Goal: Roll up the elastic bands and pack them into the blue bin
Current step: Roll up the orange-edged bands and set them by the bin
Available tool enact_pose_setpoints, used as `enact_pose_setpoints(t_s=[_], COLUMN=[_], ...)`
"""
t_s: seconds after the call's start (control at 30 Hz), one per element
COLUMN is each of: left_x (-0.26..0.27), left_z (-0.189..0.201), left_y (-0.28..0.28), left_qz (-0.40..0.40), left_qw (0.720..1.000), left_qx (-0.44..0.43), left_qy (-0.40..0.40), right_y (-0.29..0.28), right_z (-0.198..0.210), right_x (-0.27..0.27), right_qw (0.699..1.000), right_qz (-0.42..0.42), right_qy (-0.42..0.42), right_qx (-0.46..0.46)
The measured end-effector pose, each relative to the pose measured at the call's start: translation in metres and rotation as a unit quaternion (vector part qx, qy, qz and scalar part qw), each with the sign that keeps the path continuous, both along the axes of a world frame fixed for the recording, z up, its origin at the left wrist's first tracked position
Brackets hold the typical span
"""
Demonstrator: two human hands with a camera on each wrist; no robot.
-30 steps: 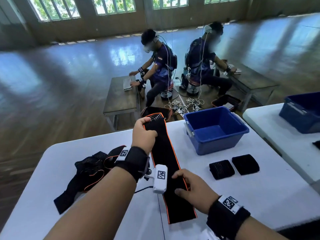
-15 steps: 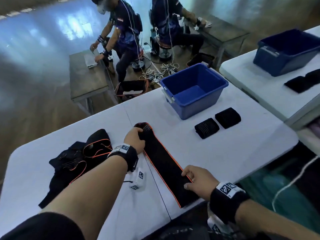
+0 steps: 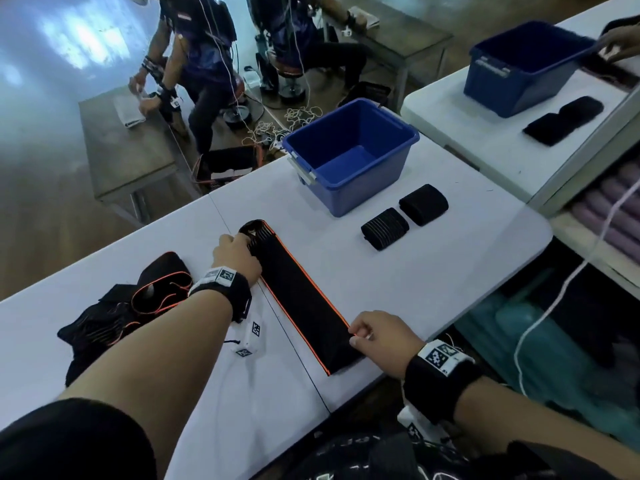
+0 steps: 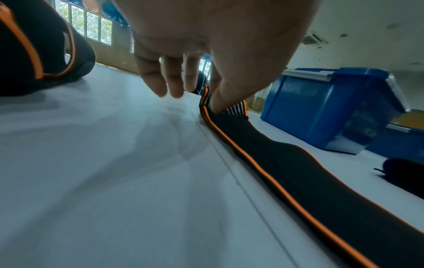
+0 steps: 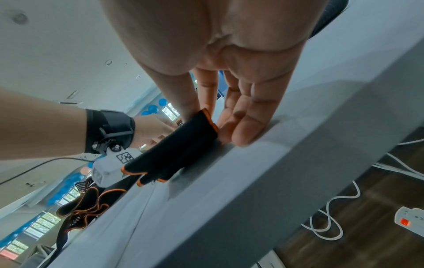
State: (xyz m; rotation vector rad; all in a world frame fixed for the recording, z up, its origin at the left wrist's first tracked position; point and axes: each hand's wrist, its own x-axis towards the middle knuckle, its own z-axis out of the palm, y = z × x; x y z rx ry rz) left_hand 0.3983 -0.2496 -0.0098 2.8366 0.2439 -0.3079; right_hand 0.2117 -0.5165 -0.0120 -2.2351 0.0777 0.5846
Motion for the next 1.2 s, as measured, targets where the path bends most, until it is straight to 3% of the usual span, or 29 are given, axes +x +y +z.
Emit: enact_pose_setpoints(t_s=[0.1, 0.17, 0.33, 0.47, 0.7, 0.83, 1.03, 1.2], left_x=[-0.032, -0.060, -0.153, -0.200, -0.217, -0.225, -0.232, -0.231], left_z=[0.008, 0.008, -0.002, -0.012, -0.015, -0.019, -0.026, -0.022], left_y=[-0.007, -0.012, -0.023, -0.031, -0.045, -0.046, -0.052, -0.052], left_qz=[0.015, -0.034, -0.163, -0.184, -0.118, -0.121, -0.091, -0.088], left_qw=[0.998, 0.997, 0.980, 0.971, 0.981, 0.984, 0.987, 0.989], left_qx=[0.010, -0.018, -0.102, -0.145, -0.150, -0.133, -0.126, -0.116], left_qy=[-0.062, -0.074, -0.047, -0.038, -0.037, -0.009, -0.037, -0.008], right_y=[-0.002, -0.004, -0.008, -0.009, -0.004, -0.007, -0.006, -0.007], right_z=[0.002, 0.002, 0.004, 0.003, 0.005, 0.004, 0.004, -0.002], right_x=[0.000, 0.001, 0.009, 0.016, 0.023, 0.024, 0.025, 0.024], right_qw=[1.000, 1.000, 0.999, 0.998, 0.995, 0.983, 0.958, 0.962], right_qz=[-0.001, -0.003, 0.029, 0.039, 0.096, 0.177, 0.265, 0.255], right_qy=[0.000, 0.006, 0.020, 0.042, 0.039, 0.048, -0.033, -0.049], right_qx=[0.003, 0.004, -0.002, 0.017, 0.007, -0.034, -0.101, -0.086])
